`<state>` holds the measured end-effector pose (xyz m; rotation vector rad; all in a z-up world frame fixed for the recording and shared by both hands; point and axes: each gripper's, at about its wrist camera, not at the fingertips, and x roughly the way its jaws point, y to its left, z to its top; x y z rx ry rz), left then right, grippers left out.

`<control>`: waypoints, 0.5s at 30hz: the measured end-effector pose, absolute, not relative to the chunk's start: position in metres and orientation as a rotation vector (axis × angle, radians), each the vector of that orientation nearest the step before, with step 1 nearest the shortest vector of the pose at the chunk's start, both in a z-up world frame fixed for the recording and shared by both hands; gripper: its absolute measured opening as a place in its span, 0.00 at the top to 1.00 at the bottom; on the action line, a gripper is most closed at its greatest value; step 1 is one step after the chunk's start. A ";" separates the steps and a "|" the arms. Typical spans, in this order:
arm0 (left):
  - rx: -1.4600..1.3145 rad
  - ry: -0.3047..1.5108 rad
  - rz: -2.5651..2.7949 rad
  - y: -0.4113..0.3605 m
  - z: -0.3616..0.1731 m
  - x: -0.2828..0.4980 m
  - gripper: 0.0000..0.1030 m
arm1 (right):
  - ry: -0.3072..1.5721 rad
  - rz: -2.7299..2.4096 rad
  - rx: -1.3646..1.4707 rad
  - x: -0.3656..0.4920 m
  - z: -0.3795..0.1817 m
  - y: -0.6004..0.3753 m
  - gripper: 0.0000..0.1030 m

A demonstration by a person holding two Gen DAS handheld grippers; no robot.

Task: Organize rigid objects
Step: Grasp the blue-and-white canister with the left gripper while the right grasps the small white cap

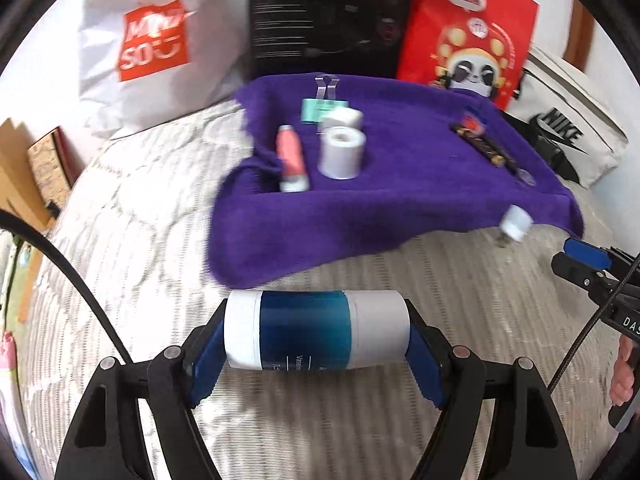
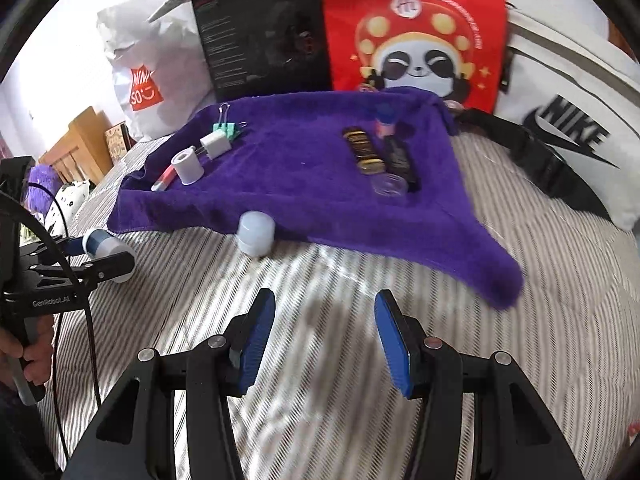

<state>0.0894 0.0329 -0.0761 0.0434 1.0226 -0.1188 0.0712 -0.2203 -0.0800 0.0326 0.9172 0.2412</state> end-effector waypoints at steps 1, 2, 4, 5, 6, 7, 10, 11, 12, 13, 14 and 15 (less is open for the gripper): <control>0.045 1.023 -0.106 0.038 -0.076 0.089 0.25 | 0.916 0.241 0.027 0.074 -0.081 -0.215 0.50; 0.042 1.020 -0.097 0.044 -0.075 0.088 0.25 | 0.915 0.241 0.020 0.076 -0.081 -0.210 0.50; 0.020 1.016 -0.092 0.054 -0.074 0.086 0.25 | 0.916 0.251 0.018 0.079 -0.082 -0.204 0.50; 0.009 1.015 -0.092 0.058 -0.073 0.085 0.25 | 0.914 0.262 0.020 0.080 -0.082 -0.200 0.50; 0.002 1.014 -0.089 0.060 -0.073 0.085 0.25 | 0.911 0.269 0.019 0.081 -0.081 -0.197 0.50; -0.005 1.015 -0.083 0.063 -0.073 0.086 0.25 | 0.905 0.273 0.011 0.083 -0.081 -0.192 0.50; -0.020 1.027 -0.089 0.061 -0.079 0.089 0.25 | 0.892 0.268 0.008 0.086 -0.082 -0.185 0.50; -0.019 1.028 -0.096 0.059 -0.081 0.088 0.25 | 0.896 0.273 0.016 0.088 -0.084 -0.183 0.50; -0.017 1.027 -0.100 0.056 -0.082 0.088 0.25 | 0.899 0.272 0.021 0.090 -0.085 -0.182 0.50; -0.018 1.020 -0.107 0.054 -0.083 0.087 0.25 | 0.901 0.272 0.026 0.091 -0.086 -0.181 0.50; -0.017 1.014 -0.112 0.051 -0.084 0.087 0.25 | 0.905 0.273 0.030 0.093 -0.087 -0.179 0.50; -0.013 1.010 -0.112 0.049 -0.085 0.087 0.25 | 0.904 0.272 0.036 0.095 -0.088 -0.179 0.50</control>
